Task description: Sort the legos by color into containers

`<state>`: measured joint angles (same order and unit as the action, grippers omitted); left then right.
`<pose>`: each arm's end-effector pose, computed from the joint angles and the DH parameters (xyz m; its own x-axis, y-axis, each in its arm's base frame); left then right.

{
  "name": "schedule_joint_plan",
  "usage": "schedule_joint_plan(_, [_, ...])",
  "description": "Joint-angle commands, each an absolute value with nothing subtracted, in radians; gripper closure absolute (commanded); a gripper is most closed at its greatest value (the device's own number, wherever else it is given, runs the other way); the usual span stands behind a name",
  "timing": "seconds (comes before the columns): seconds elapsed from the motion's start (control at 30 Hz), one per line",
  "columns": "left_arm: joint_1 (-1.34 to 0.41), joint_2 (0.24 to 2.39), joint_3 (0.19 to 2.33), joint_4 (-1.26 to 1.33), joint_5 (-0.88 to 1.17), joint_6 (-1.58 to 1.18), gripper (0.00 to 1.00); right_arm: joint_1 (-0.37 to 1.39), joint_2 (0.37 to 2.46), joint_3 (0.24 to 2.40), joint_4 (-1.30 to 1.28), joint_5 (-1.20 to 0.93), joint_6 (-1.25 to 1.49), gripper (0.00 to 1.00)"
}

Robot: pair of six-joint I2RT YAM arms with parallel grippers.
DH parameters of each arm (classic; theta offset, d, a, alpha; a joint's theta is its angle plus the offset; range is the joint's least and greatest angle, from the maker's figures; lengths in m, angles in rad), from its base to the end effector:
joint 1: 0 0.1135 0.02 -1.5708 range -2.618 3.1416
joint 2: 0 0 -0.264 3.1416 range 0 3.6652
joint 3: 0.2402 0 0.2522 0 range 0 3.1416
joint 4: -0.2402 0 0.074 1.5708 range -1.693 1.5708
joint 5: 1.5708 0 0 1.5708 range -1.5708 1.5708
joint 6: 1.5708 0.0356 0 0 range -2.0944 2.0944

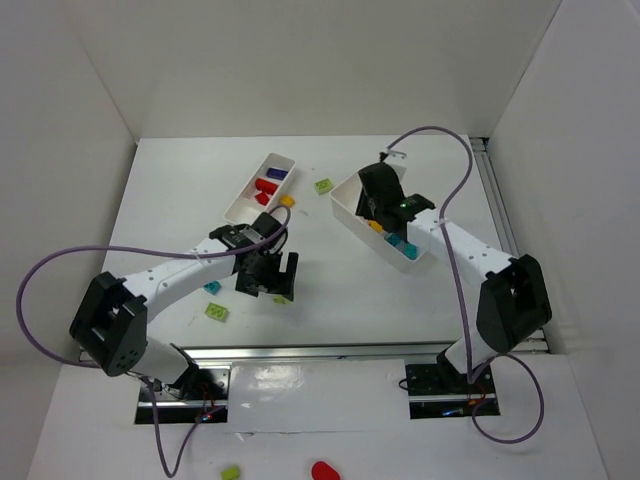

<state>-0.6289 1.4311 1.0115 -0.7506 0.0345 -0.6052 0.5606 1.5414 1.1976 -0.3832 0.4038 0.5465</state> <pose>0.2210 -0.1622 0.2290 -0.9531 -0.0098 -0.3026 0.0688 0.9663 -0.2480 0.2978 0.1704 0.2804 -0.6058 0.1840 -0.7741 0.0873 0.9824 0.1652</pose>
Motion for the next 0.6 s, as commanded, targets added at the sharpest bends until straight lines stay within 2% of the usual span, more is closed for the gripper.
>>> schedule_joint_plan(0.0, [-0.663, 1.476, 1.012, -0.716, 0.035, -0.583, 0.0, 0.477, 1.534, 1.223, -0.402, 0.451, 0.516, 0.8])
schedule_joint_plan(0.2, [-0.673, 1.532, 0.983, -0.693, 0.006, -0.603, 0.0, 0.402, 1.629, 1.235, -0.348, 0.41, 0.457, 0.8])
schedule_joint_plan(0.3, [-0.673, 1.532, 0.974, -0.683, -0.004, -0.603, 0.01, 0.393, 1.661, 1.249, -0.337, 0.4, 0.448, 0.76])
schedule_joint_plan(0.33, [-0.673, 1.543, 0.974, -0.67, -0.005, -0.603, 0.03, 0.384, 1.67, 1.261, -0.337, 0.4, 0.448, 0.69])
schedule_joint_plan(0.37, [-0.673, 1.543, 0.965, -0.67, -0.005, -0.603, 0.03, 0.383, 1.68, 1.261, -0.35, 0.4, 0.448, 0.55])
schedule_joint_plan(0.4, [-0.673, 1.554, 0.965, -0.66, -0.005, -0.603, 0.04, 0.383, 1.68, 1.261, -0.36, 0.4, 0.448, 0.3])
schedule_joint_plan(0.43, [-0.673, 1.565, 0.965, -0.66, 0.006, -0.603, 0.05, 0.374, 1.68, 1.261, -0.36, 0.4, 0.448, 0.2])
schedule_joint_plan(0.5, [-0.673, 1.578, 0.965, -0.65, 0.006, -0.603, 0.07, 0.374, 1.657, 1.261, -0.36, 0.4, 0.448, 0.1])
schedule_joint_plan(0.57, [-0.673, 1.6, 0.974, -0.65, 0.006, -0.594, 0.12, 0.374, 1.628, 1.261, -0.36, 0.4, 0.439, 0.08])
